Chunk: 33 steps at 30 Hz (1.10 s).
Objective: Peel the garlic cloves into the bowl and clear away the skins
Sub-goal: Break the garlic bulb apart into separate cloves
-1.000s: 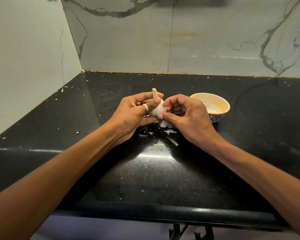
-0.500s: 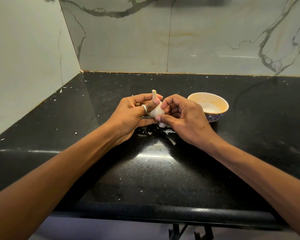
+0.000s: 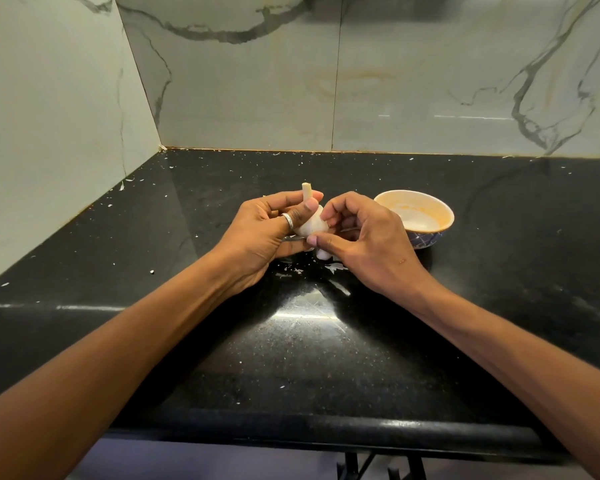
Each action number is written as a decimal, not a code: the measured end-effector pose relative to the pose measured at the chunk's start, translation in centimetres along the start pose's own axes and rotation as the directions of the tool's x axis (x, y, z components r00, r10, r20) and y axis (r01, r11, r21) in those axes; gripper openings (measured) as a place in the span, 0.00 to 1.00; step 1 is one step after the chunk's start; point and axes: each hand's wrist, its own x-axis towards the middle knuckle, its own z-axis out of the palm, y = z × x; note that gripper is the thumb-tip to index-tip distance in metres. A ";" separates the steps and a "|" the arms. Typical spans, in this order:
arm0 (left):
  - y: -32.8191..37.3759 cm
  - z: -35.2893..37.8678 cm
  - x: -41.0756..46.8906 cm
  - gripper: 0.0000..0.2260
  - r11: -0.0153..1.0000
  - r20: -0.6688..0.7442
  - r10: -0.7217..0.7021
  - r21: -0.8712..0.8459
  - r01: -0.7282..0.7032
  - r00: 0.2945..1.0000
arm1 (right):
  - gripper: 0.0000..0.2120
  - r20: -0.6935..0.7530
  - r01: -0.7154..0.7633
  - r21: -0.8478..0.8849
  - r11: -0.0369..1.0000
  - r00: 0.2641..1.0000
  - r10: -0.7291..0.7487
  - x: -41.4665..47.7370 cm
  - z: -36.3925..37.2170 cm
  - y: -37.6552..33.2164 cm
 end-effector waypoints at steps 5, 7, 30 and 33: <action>-0.1 -0.1 0.0 0.10 0.999 0.016 0.003 0.046 -0.004 1.000 | 0.14 -0.015 0.014 -0.051 0.999 1.000 -0.015 -0.1 -0.1 0.0; -0.1 -0.2 -0.1 0.11 0.998 0.026 -0.002 0.062 0.000 1.000 | 0.14 -0.006 0.013 -0.057 0.998 1.000 -0.014 -0.1 -0.1 0.1; 0.0 -0.5 -0.1 0.09 0.996 0.108 -0.011 0.090 0.001 0.994 | 0.09 -0.014 -0.018 -0.107 0.994 1.000 0.016 0.0 -0.7 -0.4; -0.1 -0.5 -0.1 0.10 0.995 0.123 -0.009 0.096 -0.003 0.992 | 0.07 0.008 -0.049 -0.048 0.998 0.999 0.049 0.2 -0.8 -0.4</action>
